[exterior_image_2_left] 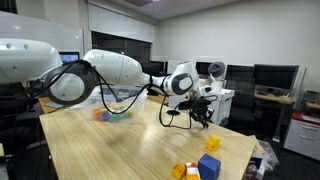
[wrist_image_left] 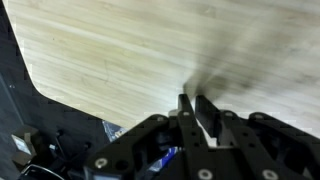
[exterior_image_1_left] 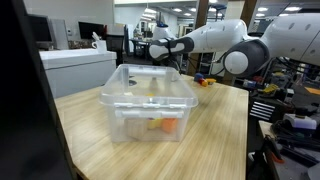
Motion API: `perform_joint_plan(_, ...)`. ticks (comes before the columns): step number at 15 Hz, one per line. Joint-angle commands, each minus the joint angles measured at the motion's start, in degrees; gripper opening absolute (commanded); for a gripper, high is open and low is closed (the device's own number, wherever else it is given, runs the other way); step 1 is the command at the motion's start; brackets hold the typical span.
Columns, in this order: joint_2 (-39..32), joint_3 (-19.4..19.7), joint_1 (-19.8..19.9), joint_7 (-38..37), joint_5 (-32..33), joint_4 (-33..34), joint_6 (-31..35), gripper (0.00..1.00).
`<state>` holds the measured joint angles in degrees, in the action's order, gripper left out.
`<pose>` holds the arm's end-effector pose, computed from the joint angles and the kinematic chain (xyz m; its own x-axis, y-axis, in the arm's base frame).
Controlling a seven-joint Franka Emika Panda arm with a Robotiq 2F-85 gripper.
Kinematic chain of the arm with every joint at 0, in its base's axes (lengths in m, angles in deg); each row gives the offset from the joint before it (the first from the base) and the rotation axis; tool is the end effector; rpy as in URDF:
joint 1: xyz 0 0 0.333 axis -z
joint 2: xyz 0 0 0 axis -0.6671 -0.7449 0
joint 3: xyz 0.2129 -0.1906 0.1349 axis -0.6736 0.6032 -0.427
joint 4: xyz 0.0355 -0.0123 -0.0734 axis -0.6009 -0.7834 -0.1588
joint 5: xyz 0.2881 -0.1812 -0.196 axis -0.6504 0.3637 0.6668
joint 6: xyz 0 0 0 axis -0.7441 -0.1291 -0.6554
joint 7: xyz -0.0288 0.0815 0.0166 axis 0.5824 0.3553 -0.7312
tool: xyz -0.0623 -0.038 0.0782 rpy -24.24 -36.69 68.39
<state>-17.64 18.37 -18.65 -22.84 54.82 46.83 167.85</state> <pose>0.7558 -0.3630 0.2190 0.9674 0.0755 0.2415 -0.0148 -0.9359 0.3519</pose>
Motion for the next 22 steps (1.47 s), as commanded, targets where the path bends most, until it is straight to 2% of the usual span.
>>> perform_joint_plan(1, 0.16, -0.71, 0.28, 1.0, 0.34, -0.39, -0.4, 0.0)
perform_joint_plan(6, 0.24, -0.19, 0.13, 1.53, 0.92, -0.61, -1.09, 0.0)
perform_joint_plan(7, 0.25, -0.46, 0.14, 2.66, 0.83, -0.96, -1.8, 0.26)
perform_joint_plan(8, 0.16, -0.5, 0.15, 3.32, 0.85, -1.14, -2.19, 0.27)
perform_joint_plan(14, 1.48, 0.61, -0.79, 4.12, 2.88, -1.01, -0.59, 0.68)
perform_joint_plan(19, 4.05, -0.47, -2.46, 13.74, 3.18, -0.15, -1.34, 0.99)
perform_joint_plan(22, 7.14, -0.7, -3.79, 18.39, 3.11, -0.04, -2.81, 1.0)
